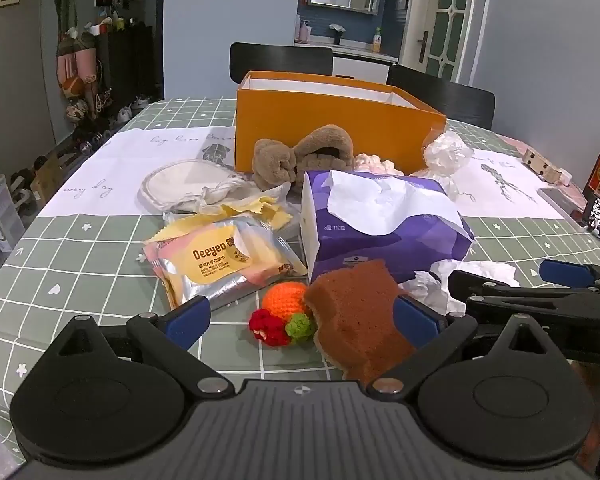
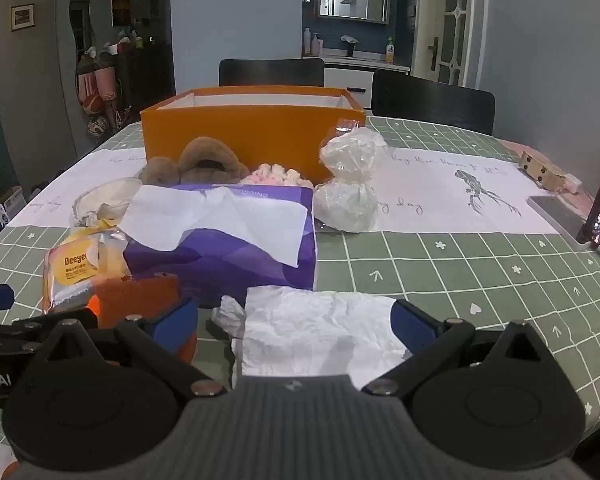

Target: Organize soft objects

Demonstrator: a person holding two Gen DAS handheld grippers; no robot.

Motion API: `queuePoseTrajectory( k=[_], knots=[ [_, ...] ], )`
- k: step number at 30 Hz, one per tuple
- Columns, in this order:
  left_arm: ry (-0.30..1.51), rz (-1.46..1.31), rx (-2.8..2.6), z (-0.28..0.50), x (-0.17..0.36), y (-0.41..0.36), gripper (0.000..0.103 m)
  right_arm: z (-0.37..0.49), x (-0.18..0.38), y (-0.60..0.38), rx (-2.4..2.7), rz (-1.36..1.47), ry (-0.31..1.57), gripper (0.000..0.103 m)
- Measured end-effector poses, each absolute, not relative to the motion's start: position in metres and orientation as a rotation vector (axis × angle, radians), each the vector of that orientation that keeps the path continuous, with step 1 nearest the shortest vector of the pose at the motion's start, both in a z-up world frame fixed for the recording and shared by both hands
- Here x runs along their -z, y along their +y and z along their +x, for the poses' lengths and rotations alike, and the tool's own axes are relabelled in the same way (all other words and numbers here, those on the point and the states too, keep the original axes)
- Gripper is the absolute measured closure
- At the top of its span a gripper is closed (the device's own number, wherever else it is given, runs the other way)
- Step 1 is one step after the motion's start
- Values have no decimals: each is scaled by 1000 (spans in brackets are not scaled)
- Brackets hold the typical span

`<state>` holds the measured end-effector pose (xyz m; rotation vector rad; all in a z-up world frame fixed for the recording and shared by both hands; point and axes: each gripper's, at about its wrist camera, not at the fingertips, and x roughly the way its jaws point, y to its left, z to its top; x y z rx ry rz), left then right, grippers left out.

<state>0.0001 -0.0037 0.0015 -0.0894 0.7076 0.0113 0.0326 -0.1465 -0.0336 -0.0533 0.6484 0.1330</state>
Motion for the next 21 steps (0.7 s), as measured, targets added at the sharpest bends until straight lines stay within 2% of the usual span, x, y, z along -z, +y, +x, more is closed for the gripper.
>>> queuePoseTrajectory(
  k=[21],
  knots=[
    [702, -93, -8, -1, -1, -3, 0, 32, 34, -146, -130, -54, 650, 3]
  ],
)
